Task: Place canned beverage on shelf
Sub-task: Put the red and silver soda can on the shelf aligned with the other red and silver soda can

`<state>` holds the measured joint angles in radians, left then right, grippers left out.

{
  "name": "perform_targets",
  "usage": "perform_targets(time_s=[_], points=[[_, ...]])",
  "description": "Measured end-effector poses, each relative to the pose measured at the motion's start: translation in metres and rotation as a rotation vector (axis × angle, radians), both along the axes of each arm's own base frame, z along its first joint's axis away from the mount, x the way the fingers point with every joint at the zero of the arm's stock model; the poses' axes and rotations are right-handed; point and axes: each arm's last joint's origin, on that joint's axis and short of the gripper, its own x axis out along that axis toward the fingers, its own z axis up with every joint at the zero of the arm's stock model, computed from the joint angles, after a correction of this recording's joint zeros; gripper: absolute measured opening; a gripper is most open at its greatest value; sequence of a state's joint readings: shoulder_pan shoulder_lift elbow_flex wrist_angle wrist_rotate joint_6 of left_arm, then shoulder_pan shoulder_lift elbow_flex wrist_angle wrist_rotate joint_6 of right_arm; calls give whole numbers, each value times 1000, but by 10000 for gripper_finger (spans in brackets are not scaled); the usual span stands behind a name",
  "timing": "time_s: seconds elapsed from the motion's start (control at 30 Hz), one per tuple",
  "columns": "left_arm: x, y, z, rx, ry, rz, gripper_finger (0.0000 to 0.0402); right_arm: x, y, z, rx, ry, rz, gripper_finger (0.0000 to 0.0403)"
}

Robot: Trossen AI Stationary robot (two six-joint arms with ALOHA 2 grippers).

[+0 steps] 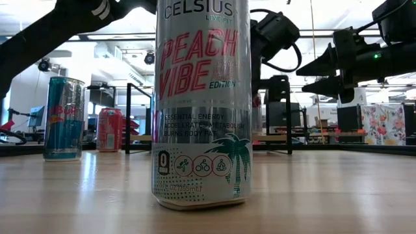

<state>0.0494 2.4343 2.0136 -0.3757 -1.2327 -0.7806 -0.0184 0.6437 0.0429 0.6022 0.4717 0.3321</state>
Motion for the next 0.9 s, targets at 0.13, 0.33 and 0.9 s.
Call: perform_targets(time_s=[0.13, 0.33, 0.9], points=[[-7, 0, 6, -39, -10, 7, 398, 0, 0, 0, 0, 0, 0, 327], [-17, -3, 18, -153, -21, -26, 398, 0, 0, 0, 0, 0, 0, 327], [-13, 2, 33, -231, -38, -146, 398, 0, 0, 0, 0, 0, 0, 327]])
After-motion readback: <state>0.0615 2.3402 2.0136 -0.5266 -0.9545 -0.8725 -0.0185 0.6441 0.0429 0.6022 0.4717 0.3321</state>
